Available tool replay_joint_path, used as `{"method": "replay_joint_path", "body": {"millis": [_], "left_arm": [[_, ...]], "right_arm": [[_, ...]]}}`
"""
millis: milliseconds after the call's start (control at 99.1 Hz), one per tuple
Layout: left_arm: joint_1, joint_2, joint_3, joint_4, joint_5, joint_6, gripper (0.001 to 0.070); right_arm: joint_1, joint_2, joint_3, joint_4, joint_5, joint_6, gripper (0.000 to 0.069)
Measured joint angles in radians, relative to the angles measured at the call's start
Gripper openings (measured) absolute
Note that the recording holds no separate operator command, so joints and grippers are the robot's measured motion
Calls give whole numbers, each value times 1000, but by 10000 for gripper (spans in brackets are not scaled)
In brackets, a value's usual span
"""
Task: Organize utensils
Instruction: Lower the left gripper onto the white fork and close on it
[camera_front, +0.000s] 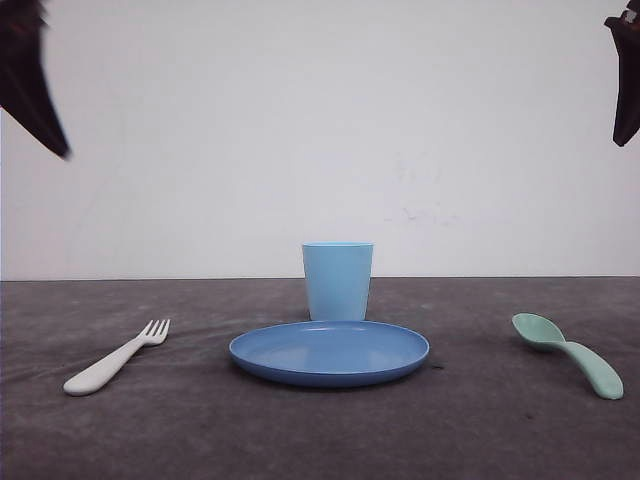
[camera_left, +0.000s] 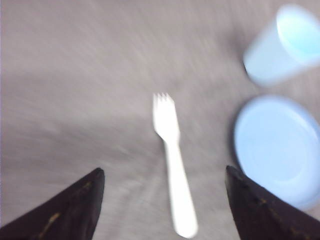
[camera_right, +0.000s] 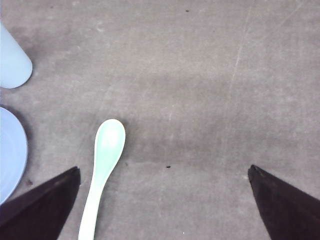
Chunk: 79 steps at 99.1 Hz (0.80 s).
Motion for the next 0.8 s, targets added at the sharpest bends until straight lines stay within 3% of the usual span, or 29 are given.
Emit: {"method": "replay_joint_path", "body": {"millis": [141, 283, 444, 575, 797], "left_arm": [[-87, 129, 0, 43, -12, -31, 468], [-147, 248, 0, 100, -69, -56, 468], [-174, 349, 0, 191, -115, -80, 463], [-194, 411, 0, 242, -160, -85, 411], [-208, 473, 0, 273, -202, -87, 395]], "right_arm": [[0, 1, 0, -2, 0, 0, 679], [0, 6, 0, -8, 0, 0, 679], [0, 6, 0, -10, 0, 0, 679], [0, 6, 0, -10, 0, 0, 679], [0, 6, 0, -10, 0, 0, 679]]}}
